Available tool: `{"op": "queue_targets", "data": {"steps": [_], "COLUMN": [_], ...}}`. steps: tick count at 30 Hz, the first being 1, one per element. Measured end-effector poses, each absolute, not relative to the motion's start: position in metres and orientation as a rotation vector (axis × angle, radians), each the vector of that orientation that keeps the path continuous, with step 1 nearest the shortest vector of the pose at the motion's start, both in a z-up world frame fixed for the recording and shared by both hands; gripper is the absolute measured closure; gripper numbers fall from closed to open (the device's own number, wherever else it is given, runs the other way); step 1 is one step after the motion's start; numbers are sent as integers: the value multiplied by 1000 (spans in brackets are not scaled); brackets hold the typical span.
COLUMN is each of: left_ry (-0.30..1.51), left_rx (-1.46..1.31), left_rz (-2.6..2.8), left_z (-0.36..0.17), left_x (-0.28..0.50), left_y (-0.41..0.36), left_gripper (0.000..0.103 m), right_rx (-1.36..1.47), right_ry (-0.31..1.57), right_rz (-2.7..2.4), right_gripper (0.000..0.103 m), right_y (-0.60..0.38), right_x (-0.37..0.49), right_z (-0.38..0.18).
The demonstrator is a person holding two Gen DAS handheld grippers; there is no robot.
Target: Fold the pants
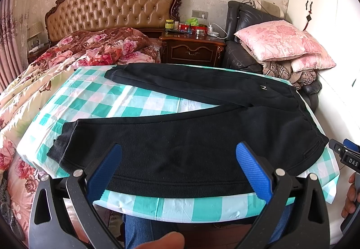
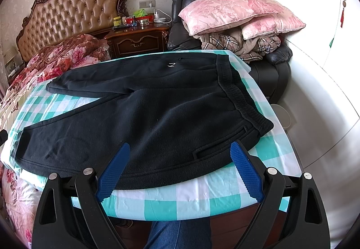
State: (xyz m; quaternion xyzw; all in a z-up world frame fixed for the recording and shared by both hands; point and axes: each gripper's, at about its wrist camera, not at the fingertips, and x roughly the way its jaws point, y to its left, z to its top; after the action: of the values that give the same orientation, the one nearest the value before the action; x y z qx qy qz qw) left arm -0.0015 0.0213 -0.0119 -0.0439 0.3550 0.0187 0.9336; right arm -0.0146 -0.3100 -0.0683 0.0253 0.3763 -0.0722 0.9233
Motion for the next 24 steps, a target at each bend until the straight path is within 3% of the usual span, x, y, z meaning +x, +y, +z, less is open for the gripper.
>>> {"op": "queue_targets", "data": {"steps": [15,24], "left_ry": [776,887], "left_rx": [-107,-241], "left_rz": [22,-61], "left_z": [-27,-54], "left_x": [6,25], "left_y": [23,34], "left_gripper": [1,1], "right_rx": [115,153], "right_ry": [811,883], "right_rz": [-104,-175], "right_gripper": [15,15], "right_y": [-327,-422], "right_x": [2,142], "right_z": [-73,-62]}}
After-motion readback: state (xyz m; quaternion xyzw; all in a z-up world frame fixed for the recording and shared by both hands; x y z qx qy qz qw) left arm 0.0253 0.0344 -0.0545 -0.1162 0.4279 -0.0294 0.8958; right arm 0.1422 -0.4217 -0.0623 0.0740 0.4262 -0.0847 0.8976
